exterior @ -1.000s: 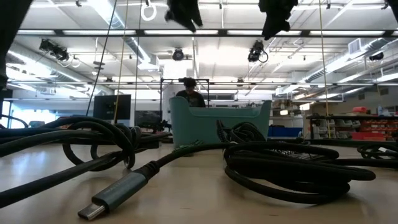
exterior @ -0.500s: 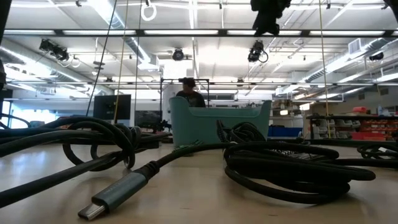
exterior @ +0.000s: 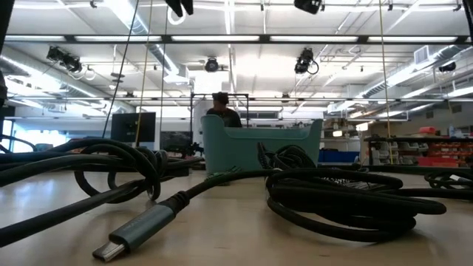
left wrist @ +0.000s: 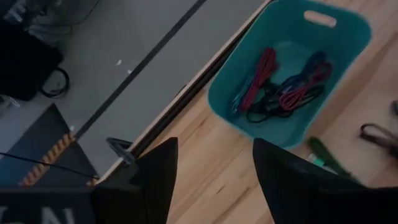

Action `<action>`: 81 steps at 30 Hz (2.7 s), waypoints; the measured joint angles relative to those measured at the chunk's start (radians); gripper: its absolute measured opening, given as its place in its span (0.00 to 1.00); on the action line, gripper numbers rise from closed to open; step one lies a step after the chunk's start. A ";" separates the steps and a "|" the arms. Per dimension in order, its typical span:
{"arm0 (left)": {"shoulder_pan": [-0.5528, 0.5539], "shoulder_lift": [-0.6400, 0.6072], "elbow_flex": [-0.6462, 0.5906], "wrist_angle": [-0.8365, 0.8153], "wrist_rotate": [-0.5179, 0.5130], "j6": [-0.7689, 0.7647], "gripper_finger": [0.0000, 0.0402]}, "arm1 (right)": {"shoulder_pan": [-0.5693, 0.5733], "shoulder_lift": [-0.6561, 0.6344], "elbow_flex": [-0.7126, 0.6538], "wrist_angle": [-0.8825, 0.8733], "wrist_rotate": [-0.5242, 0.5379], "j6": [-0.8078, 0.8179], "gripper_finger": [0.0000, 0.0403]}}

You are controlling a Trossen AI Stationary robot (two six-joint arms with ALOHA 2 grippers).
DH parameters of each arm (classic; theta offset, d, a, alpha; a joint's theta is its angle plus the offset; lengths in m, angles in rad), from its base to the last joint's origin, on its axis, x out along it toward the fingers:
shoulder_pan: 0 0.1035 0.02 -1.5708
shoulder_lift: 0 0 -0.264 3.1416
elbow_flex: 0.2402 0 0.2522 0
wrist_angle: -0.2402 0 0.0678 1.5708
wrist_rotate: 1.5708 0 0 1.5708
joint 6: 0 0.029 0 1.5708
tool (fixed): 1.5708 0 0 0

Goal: Pick and place USB-C Cables
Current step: Put the black charger cable into the light blue bin

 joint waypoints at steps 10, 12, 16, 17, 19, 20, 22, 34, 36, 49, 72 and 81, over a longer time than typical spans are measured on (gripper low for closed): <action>0.000 -0.003 0.000 0.001 -0.038 0.161 0.54 | 0.255 -0.079 -0.226 -0.001 0.187 0.439 0.39; 0.000 -0.003 0.000 0.001 -0.039 0.192 0.53 | 0.300 -0.103 -0.298 0.000 0.234 0.581 0.39; 0.003 -0.008 0.000 0.001 -0.038 0.271 0.54 | 0.406 -0.141 -0.451 0.011 0.294 0.893 0.39; 0.007 -0.012 0.000 0.001 -0.038 0.292 0.53 | 0.435 -0.147 -0.489 0.021 0.301 0.972 0.39; 0.014 -0.016 0.001 0.001 -0.039 0.313 0.53 | 0.491 -0.159 -0.566 0.069 0.306 1.123 0.39; 0.020 -0.020 0.001 0.001 -0.039 0.319 0.54 | 0.520 -0.161 -0.602 0.100 0.306 1.198 0.39; 0.031 -0.026 0.001 0.001 -0.038 0.326 0.54 | 0.575 -0.163 -0.671 0.197 0.306 1.335 0.39; 0.121 -0.041 0.001 0.001 -0.037 0.381 0.54 | 0.830 -0.107 -0.962 0.588 0.386 2.066 0.39; 0.134 -0.041 0.001 0.001 -0.035 0.392 0.54 | 0.857 -0.088 -0.975 0.607 0.362 2.141 0.41; 0.176 -0.041 0.001 0.003 0.001 0.406 0.54 | 0.900 0.135 -0.981 0.807 0.313 2.312 0.66; 0.175 -0.040 0.001 0.003 0.002 0.403 0.54 | 0.901 0.258 -0.981 0.875 0.229 2.229 0.08; 0.175 -0.040 0.001 0.002 0.002 0.421 0.54 | 0.840 0.097 -0.982 0.837 0.308 2.043 0.07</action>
